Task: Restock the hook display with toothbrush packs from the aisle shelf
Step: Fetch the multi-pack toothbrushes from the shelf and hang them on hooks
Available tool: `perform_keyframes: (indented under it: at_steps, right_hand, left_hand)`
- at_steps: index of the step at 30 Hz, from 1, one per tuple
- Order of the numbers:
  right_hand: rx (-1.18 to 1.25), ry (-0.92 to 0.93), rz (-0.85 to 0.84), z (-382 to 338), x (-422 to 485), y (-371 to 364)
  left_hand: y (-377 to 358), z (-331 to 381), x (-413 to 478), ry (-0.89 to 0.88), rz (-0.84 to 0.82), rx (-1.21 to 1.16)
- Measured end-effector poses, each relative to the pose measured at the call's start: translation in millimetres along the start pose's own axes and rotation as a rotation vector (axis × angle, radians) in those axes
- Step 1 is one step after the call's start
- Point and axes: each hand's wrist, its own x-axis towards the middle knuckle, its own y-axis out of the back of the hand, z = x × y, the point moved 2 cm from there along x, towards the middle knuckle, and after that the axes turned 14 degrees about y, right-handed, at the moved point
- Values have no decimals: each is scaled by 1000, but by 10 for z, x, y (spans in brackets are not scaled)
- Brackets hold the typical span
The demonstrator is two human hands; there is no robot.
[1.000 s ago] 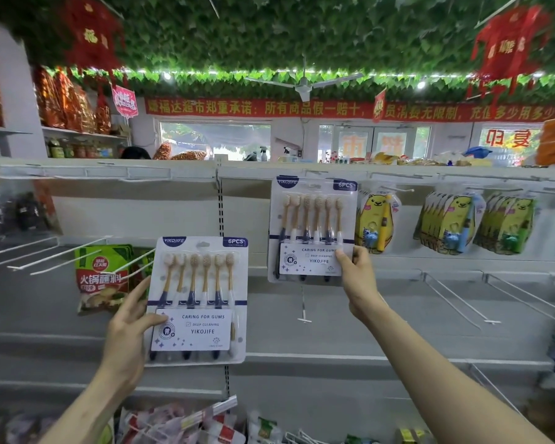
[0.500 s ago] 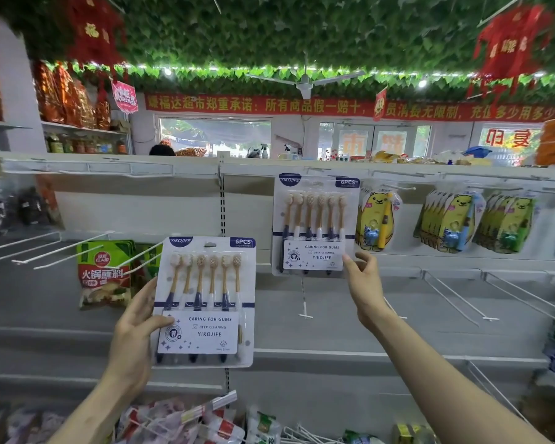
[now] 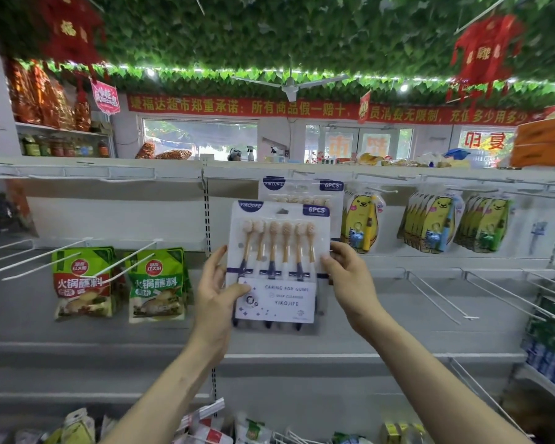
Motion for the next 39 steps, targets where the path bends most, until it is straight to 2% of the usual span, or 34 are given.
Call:
perform_keyframes:
  at_steps: [5,11,20,29,39]
  right_hand:
    - [57,-36,151,-29,233,121]
    - [70,-19,208,-24,442,220]
    - [38,-6,169,-49,673,225]
    - [-28,-14,158,122,806,204]
    - [-55,12,143,262,939,184]
  left_hand:
    - [-361,-7,220,-2,32,14]
    - [-501,102,592,-31,95,137]
    - [-549,135,844,-37,167,237]
    - [-520,67,1001,-33,156,396]
    - [-544,25,1189,2,153,409]
